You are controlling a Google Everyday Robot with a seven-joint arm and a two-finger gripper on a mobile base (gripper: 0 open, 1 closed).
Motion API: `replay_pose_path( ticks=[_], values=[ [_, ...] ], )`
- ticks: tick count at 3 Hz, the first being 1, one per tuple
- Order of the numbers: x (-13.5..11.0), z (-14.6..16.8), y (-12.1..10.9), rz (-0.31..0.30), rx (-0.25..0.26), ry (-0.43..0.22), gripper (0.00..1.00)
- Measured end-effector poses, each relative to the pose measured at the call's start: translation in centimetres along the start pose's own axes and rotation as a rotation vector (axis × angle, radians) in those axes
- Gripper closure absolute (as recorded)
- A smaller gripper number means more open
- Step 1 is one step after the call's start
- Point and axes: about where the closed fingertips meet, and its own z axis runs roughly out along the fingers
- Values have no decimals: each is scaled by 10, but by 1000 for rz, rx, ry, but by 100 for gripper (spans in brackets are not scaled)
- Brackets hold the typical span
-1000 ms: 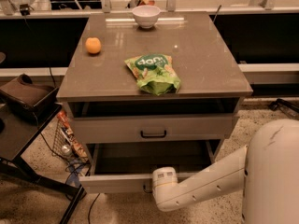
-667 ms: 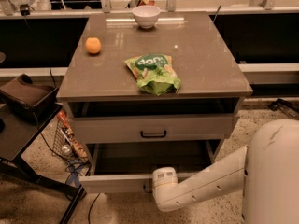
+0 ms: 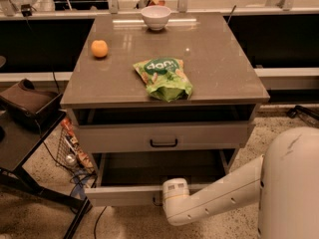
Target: Open middle drawer
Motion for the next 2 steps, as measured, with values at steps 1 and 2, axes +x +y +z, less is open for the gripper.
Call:
replay_pose_path(
  ticks=[1, 2],
  values=[
    [-1, 0, 0, 0, 0, 0, 85],
    [-1, 0, 0, 0, 0, 0, 53]
  ],
)
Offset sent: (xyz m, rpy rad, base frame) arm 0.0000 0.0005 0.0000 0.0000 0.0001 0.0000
